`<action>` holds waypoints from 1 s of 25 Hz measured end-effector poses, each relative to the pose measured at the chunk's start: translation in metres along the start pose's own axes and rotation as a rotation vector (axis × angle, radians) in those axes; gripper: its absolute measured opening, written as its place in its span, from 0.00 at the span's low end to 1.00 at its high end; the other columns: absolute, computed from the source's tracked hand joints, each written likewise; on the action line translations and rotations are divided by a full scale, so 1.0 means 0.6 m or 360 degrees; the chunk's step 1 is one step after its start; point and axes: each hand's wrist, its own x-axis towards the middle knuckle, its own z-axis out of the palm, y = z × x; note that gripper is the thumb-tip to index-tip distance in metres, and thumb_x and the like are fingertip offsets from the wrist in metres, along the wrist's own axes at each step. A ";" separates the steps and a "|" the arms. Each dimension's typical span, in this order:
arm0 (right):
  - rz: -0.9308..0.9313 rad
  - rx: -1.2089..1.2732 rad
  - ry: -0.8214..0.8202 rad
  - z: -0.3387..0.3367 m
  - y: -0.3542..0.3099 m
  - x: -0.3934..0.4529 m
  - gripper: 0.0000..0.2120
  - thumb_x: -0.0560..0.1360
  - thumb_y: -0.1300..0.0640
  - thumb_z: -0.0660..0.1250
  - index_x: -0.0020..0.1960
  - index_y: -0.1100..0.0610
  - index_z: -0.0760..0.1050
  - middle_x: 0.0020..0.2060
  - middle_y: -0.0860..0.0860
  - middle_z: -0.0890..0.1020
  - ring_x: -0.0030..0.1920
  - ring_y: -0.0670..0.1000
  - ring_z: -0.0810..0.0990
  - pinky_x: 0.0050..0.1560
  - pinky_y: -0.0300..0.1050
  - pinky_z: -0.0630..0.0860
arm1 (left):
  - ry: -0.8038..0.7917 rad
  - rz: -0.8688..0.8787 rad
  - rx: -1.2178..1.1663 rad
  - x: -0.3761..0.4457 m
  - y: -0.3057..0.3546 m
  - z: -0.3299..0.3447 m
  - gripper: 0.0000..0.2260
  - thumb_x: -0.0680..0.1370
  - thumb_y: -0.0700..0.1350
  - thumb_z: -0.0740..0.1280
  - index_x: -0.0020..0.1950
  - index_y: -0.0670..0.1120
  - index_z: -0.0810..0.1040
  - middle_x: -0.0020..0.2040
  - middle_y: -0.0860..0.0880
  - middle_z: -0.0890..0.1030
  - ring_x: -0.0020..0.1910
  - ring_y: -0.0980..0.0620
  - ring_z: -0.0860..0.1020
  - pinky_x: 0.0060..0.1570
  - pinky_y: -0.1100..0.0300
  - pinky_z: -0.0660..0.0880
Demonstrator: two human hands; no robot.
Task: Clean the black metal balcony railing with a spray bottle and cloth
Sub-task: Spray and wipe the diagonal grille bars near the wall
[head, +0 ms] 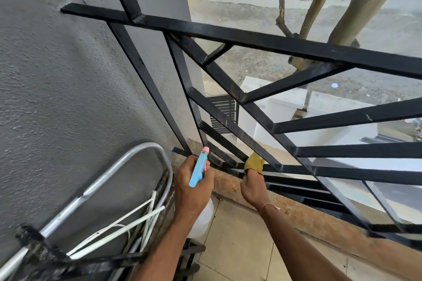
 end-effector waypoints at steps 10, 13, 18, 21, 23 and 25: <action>0.0232 0.1193 0.0069 -0.106 -0.046 -0.199 0.16 0.85 0.61 0.56 0.71 0.59 0.71 0.64 0.51 0.76 0.62 0.52 0.76 0.70 0.50 0.69 | -0.0010 -0.0117 0.0040 -0.028 0.104 0.000 0.11 0.74 0.39 0.73 0.40 0.48 0.72 0.35 0.51 0.71 0.37 0.52 0.71 0.37 0.58 0.70; 0.0225 0.1073 0.0129 -0.124 -0.059 -0.217 0.14 0.85 0.59 0.57 0.68 0.60 0.72 0.63 0.54 0.76 0.57 0.50 0.75 0.65 0.47 0.68 | -0.0042 -0.0197 0.0023 -0.029 0.116 -0.011 0.11 0.74 0.40 0.74 0.42 0.49 0.71 0.38 0.51 0.72 0.39 0.52 0.72 0.37 0.60 0.71; 0.0248 0.1060 0.0140 -0.138 -0.079 -0.229 0.10 0.85 0.56 0.57 0.63 0.55 0.74 0.61 0.51 0.75 0.57 0.49 0.75 0.67 0.51 0.68 | 0.0023 -0.0184 -0.0018 -0.036 0.119 -0.018 0.12 0.73 0.39 0.74 0.46 0.48 0.71 0.39 0.53 0.71 0.40 0.54 0.70 0.37 0.62 0.68; 0.0232 0.1045 0.0145 -0.142 -0.091 -0.231 0.08 0.84 0.55 0.58 0.48 0.49 0.71 0.52 0.48 0.76 0.50 0.45 0.74 0.59 0.48 0.68 | 0.0038 -0.0185 -0.0002 -0.037 0.124 -0.024 0.12 0.73 0.39 0.74 0.46 0.47 0.71 0.39 0.53 0.70 0.39 0.54 0.70 0.35 0.63 0.67; 0.0215 0.1051 0.0139 -0.144 -0.097 -0.234 0.08 0.85 0.55 0.58 0.47 0.49 0.70 0.51 0.47 0.75 0.50 0.46 0.74 0.59 0.48 0.68 | 0.0063 -0.0173 0.0047 -0.037 0.125 -0.028 0.12 0.73 0.39 0.74 0.45 0.46 0.71 0.38 0.53 0.70 0.38 0.54 0.70 0.35 0.62 0.68; 0.0196 0.1072 0.0118 -0.147 -0.104 -0.238 0.06 0.85 0.55 0.58 0.49 0.49 0.70 0.51 0.44 0.74 0.53 0.47 0.74 0.62 0.49 0.68 | 0.0101 -0.0188 0.0051 -0.038 0.129 -0.033 0.11 0.73 0.39 0.74 0.46 0.45 0.71 0.37 0.53 0.70 0.37 0.54 0.70 0.35 0.63 0.67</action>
